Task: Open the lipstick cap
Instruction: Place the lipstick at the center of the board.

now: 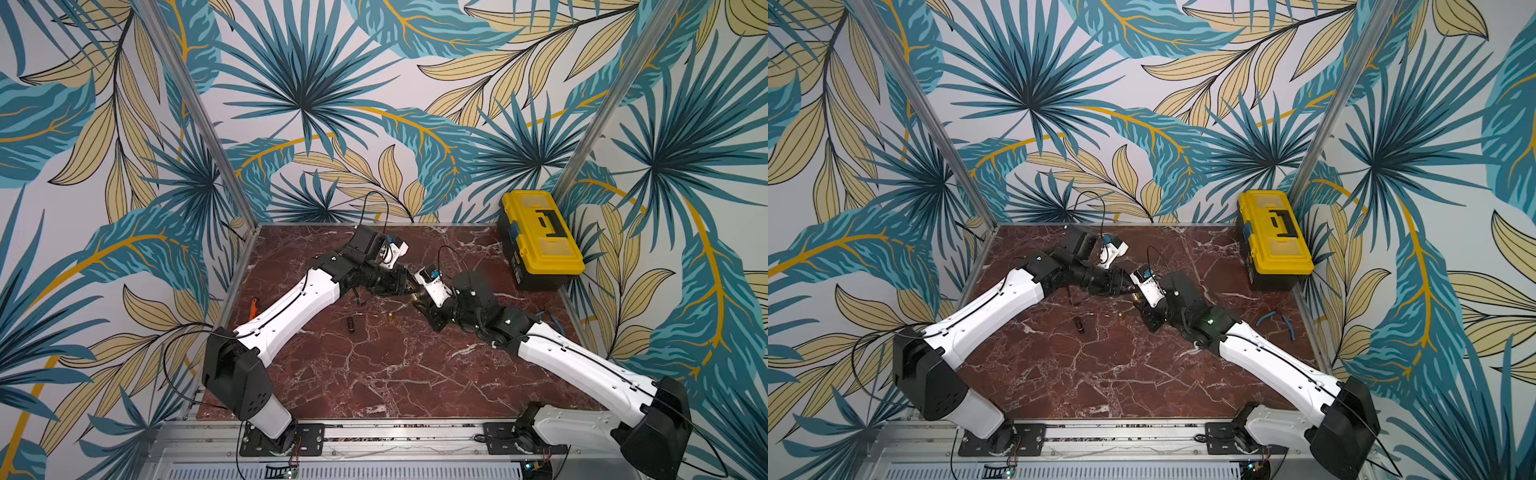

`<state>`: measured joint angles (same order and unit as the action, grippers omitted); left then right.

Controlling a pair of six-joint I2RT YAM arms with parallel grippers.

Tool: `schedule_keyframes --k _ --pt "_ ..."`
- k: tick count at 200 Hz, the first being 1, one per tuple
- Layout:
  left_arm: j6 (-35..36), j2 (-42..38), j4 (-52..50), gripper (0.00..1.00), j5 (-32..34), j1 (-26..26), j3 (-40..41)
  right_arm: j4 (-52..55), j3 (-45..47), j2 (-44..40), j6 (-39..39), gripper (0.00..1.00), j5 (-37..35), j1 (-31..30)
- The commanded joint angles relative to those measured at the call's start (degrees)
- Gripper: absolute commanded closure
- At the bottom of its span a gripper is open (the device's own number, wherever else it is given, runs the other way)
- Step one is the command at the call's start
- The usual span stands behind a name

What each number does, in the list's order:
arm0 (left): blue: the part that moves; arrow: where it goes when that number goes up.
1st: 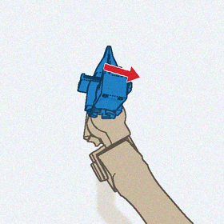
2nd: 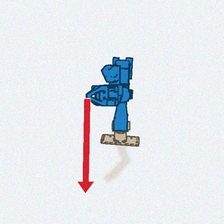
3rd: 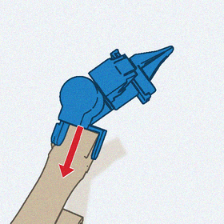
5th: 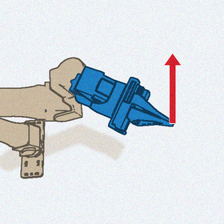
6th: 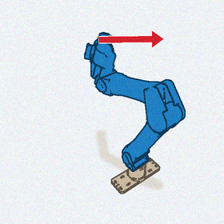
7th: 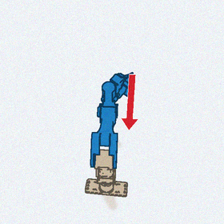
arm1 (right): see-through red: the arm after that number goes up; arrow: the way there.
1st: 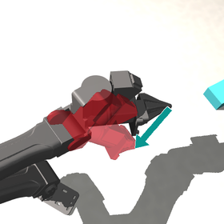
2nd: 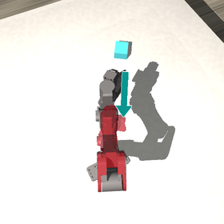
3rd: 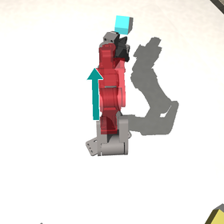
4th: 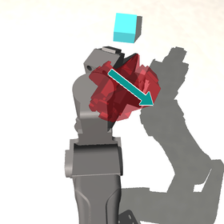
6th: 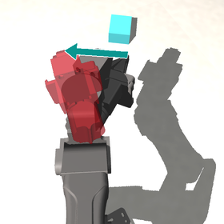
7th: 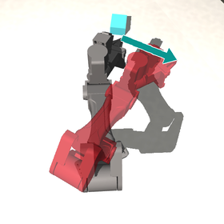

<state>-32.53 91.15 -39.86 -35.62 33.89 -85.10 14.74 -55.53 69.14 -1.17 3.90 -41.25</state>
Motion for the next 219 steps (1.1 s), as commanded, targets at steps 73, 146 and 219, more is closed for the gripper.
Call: schedule_keyframes --k 73,146,219 --pt "1.42 0.43 -0.78 0.79 -1.03 0.12 0.81 -0.72 -1.2 0.51 -1.23 0.89 -0.74 -0.32" --pt "1.73 0.15 -1.19 0.87 -0.18 0.06 0.7 -0.57 -1.25 0.73 -1.29 0.82 -1.74 -0.34" --pt "2.2 -0.02 -1.19 0.89 3.27 -0.62 -0.15 0.34 -0.37 -1.58 -1.07 0.52 -3.9 -0.33"
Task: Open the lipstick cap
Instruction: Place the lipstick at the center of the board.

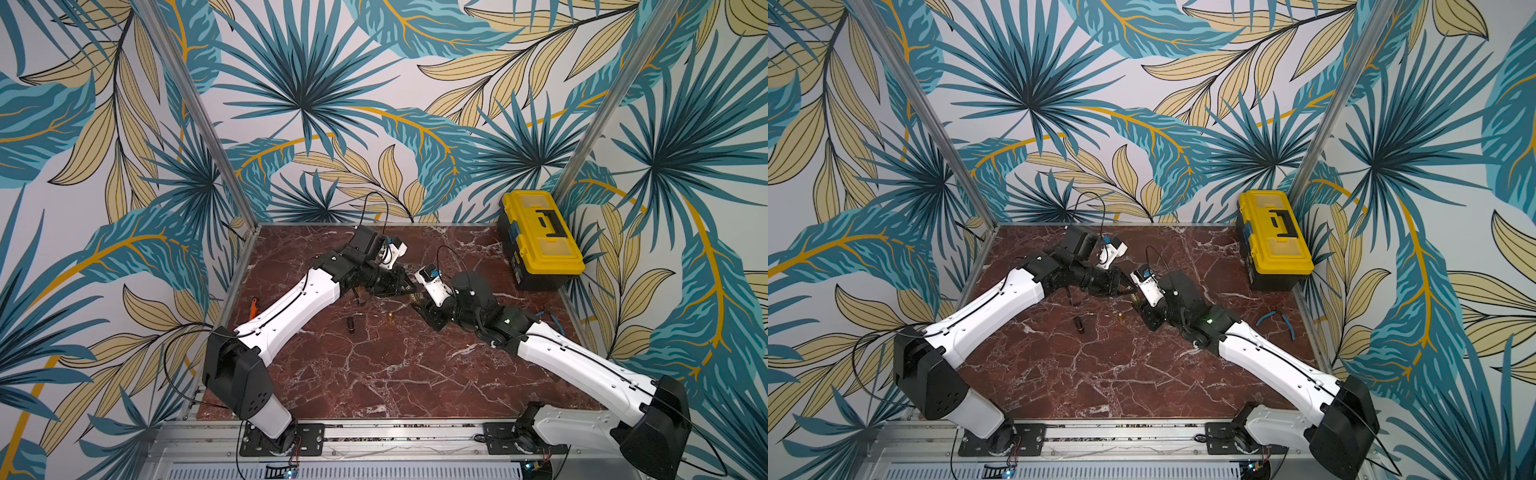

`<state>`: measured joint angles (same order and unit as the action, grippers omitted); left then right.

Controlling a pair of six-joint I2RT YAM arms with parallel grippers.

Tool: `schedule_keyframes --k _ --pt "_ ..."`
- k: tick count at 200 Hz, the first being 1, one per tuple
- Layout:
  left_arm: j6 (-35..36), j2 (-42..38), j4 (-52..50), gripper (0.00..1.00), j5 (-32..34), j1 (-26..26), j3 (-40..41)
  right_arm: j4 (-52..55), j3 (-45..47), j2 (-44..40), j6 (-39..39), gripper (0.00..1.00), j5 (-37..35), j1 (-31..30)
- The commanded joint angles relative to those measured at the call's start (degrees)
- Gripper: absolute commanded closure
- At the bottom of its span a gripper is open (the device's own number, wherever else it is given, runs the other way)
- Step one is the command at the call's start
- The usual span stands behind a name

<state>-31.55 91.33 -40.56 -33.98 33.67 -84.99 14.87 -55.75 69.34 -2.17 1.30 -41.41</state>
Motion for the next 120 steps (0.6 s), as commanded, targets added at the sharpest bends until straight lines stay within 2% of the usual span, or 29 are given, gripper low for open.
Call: schedule_keyframes --k 1,97,109,120 --pt "1.27 -0.19 -0.49 0.88 1.67 -0.43 -0.31 0.27 -0.15 -1.81 -0.04 0.52 -1.3 -0.17" --pt "2.54 5.54 -0.49 0.89 9.44 -1.33 -4.46 6.09 0.56 -9.5 0.77 0.49 -6.7 -0.19" --pt "3.14 6.17 -0.49 0.88 12.29 -0.96 -4.65 6.8 0.46 -10.42 0.77 0.49 -7.76 -0.21" --pt "4.87 6.32 -0.49 0.88 17.44 0.31 -4.75 7.3 0.47 -11.5 1.01 0.49 -8.85 -0.21"
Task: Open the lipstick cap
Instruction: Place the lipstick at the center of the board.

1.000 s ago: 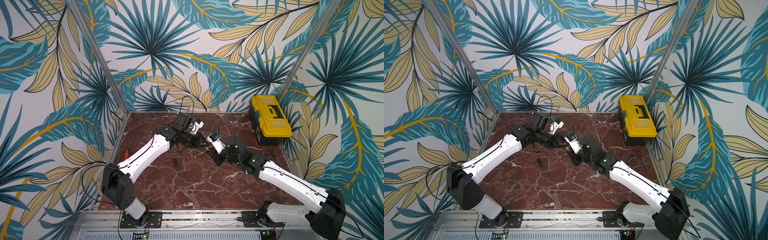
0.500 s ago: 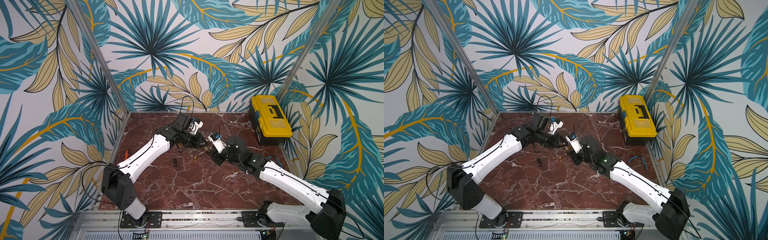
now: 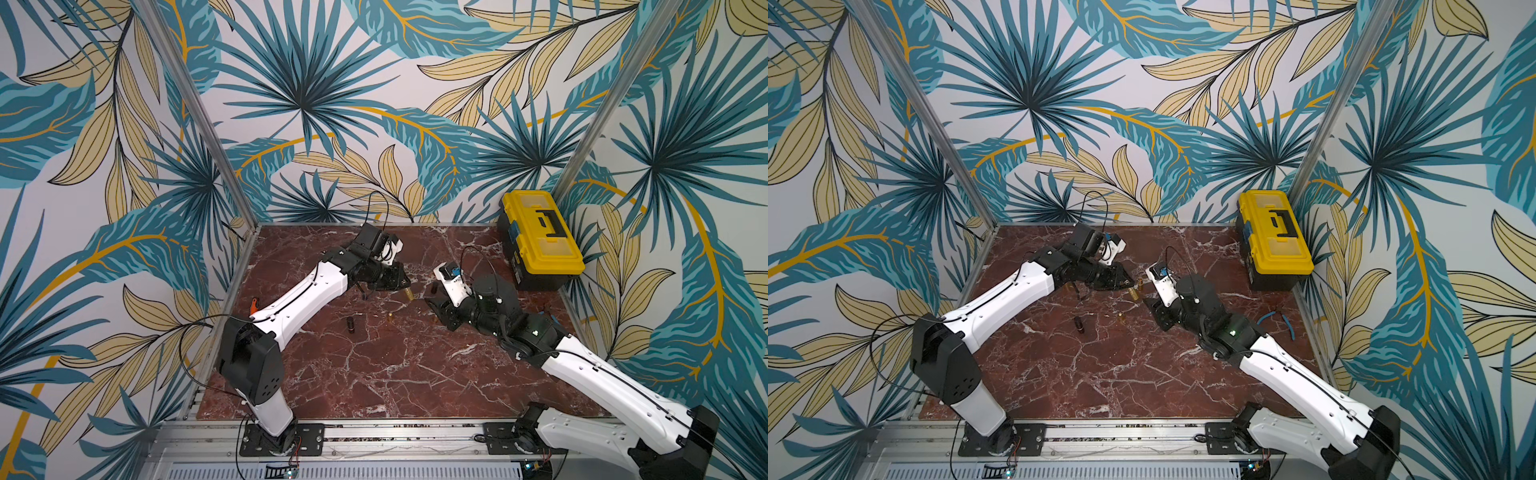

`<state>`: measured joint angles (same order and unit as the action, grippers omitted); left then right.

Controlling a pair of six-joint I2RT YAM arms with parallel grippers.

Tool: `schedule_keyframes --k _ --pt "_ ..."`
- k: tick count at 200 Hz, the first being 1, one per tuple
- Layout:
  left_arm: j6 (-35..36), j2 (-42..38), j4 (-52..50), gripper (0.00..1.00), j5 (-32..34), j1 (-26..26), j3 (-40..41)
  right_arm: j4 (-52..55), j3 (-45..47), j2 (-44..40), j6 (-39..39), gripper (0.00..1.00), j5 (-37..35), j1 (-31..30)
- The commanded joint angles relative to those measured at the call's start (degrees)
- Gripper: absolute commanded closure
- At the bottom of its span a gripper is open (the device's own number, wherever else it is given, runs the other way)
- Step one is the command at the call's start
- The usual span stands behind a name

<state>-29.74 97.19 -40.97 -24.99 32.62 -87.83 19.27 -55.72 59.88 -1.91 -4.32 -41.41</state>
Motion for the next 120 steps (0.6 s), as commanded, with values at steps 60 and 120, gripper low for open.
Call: schedule_keyframes --k 60,120 --pt "10.33 3.99 1.25 0.89 25.53 8.61 -1.26 2.89 1.65 -7.61 2.4 0.48 -11.92 -0.19" --pt "12.46 4.51 11.09 0.89 26.82 11.36 6.42 2.99 3.02 -8.14 3.84 0.48 -14.14 -0.16"
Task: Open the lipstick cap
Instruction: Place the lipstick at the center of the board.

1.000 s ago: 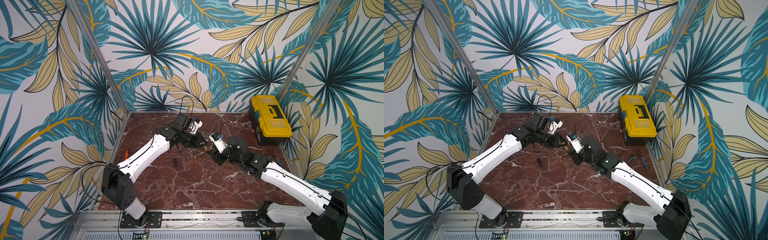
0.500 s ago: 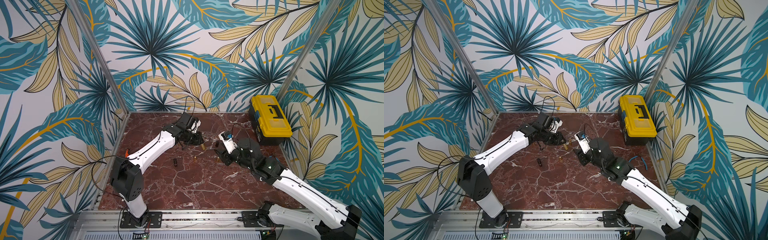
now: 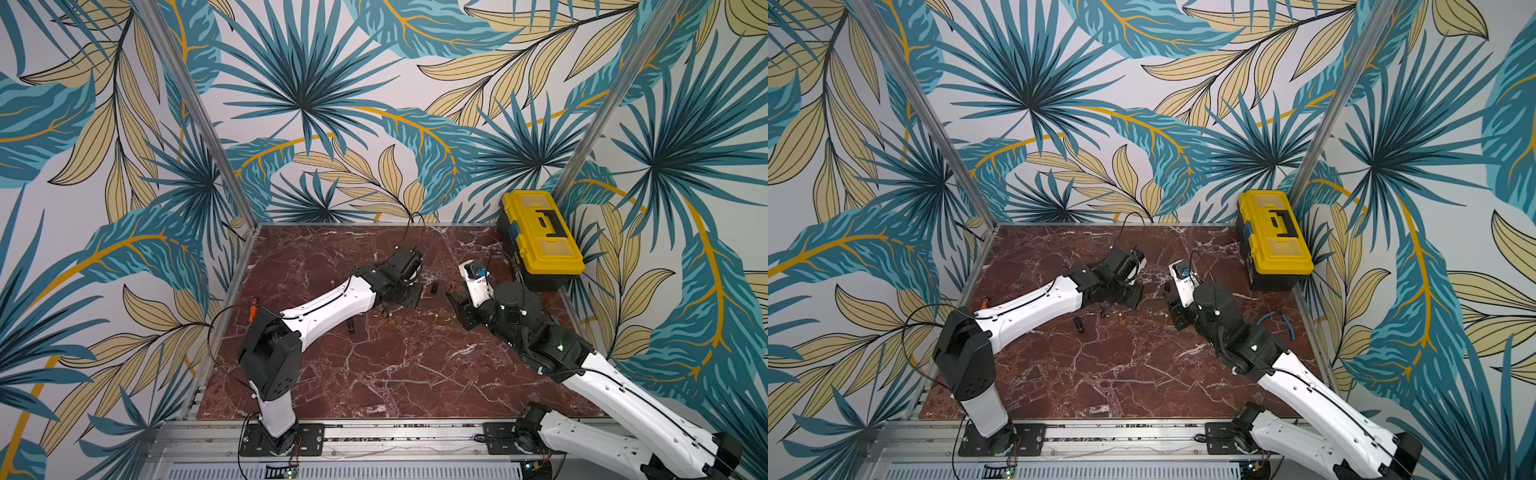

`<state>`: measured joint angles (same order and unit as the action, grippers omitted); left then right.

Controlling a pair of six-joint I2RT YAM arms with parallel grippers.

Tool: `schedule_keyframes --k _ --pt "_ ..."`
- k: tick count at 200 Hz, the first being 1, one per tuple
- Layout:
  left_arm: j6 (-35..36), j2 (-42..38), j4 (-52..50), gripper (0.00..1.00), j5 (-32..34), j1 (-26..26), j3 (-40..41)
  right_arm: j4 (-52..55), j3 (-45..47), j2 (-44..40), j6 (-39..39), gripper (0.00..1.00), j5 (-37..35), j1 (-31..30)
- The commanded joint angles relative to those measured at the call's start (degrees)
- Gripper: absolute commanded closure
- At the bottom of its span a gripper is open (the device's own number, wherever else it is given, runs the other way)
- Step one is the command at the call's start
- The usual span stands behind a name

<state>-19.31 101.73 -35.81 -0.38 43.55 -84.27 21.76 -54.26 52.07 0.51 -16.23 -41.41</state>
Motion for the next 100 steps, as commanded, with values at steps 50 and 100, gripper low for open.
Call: schedule_keyframes --k 50,100 --pt "3.13 1.67 11.99 0.89 1.6 1.58 7.43 0.64 1.63 -0.57 0.83 0.48 -3.36 -0.22" --pt "5.07 3.67 15.37 0.89 2.66 3.47 10.4 0.13 2.05 -0.34 0.91 0.48 -3.73 -0.22"
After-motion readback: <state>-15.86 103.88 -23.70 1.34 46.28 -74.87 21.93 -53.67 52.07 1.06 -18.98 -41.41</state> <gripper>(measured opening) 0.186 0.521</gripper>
